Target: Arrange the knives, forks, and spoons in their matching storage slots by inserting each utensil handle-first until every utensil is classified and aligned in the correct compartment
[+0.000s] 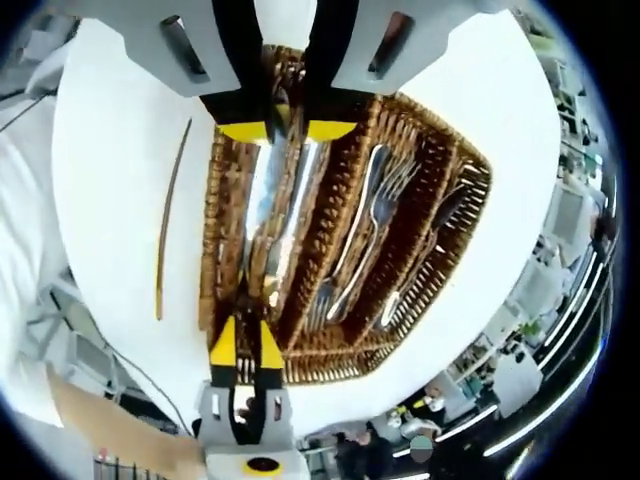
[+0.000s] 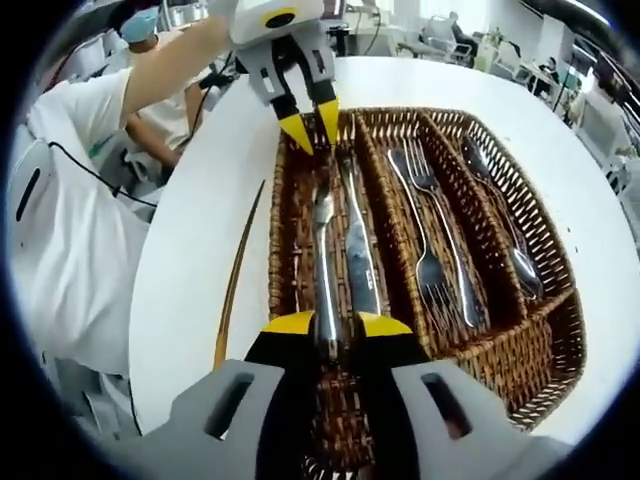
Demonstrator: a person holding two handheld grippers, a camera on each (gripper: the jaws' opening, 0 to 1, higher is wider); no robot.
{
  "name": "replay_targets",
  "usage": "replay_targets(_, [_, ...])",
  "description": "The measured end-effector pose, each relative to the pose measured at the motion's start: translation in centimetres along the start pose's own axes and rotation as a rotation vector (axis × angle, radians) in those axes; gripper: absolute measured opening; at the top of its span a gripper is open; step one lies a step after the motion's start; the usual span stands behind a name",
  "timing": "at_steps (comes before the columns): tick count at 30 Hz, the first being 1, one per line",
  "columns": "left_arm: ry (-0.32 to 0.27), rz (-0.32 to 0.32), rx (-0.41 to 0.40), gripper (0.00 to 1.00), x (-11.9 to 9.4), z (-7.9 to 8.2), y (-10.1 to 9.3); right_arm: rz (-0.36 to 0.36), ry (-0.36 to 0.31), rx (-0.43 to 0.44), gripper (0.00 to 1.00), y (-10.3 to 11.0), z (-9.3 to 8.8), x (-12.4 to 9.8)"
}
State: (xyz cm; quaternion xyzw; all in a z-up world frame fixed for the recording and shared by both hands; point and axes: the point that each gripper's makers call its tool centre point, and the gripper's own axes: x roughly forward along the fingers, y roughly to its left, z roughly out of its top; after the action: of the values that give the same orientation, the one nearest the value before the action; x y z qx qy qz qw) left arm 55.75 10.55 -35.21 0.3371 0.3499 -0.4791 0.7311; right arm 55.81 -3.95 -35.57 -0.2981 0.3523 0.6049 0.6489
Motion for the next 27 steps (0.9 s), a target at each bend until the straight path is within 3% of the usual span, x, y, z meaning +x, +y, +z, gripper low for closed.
replay_targets(12, [-0.232,0.173,-0.108,0.16,-2.8,2.0,0.7,-0.103,-0.175,0.031,0.19,1.1,1.6,-1.4])
replay_targets(18, [-0.34,0.236,-0.151,0.17,-4.3,2.4,-0.7,-0.146,-0.259,0.028,0.22,2.1,2.2,-2.0])
replay_targets(27, [-0.423,0.271,-0.197,0.19,-5.1,1.9,-3.1,-0.201,-0.364,0.03,0.25,3.8,2.4,-2.7])
